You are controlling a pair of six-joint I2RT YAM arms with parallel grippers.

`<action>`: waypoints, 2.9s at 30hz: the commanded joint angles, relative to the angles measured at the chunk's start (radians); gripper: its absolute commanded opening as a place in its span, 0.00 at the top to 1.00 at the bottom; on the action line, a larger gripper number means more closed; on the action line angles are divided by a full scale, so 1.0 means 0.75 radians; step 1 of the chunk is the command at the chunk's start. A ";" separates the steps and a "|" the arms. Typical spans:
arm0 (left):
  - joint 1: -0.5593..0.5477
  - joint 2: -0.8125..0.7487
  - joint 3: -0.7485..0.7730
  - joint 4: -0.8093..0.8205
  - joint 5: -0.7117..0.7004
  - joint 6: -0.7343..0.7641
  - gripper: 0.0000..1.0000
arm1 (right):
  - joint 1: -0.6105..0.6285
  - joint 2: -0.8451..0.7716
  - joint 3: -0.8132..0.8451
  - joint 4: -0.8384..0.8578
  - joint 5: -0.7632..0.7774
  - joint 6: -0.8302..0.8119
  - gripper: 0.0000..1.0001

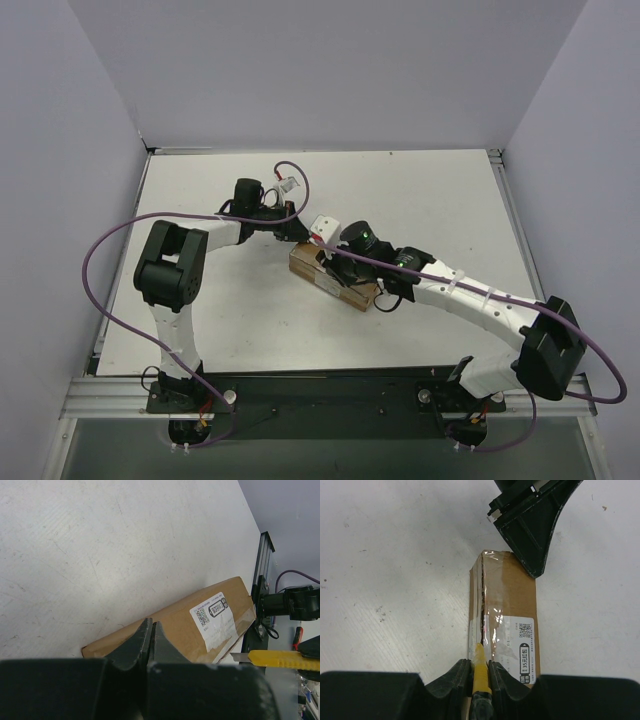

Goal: Unpack the express box

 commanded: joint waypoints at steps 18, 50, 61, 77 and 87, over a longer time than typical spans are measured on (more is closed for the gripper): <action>-0.008 0.004 0.002 -0.063 -0.034 0.039 1.00 | -0.002 -0.038 -0.001 -0.004 0.030 -0.037 1.00; -0.008 0.037 0.018 -0.110 -0.020 0.105 1.00 | -0.116 -0.236 -0.124 -0.401 -0.127 -0.064 1.00; -0.008 0.057 0.033 -0.167 -0.022 0.160 1.00 | -0.157 -0.339 -0.196 -0.495 -0.164 -0.089 1.00; -0.024 -0.082 0.049 0.118 0.119 -0.056 0.90 | -0.310 -0.304 0.045 -0.422 -0.234 -0.060 1.00; -0.043 -0.343 0.176 -0.324 0.103 0.400 0.66 | -0.441 -0.284 0.091 -0.360 -0.060 -0.048 1.00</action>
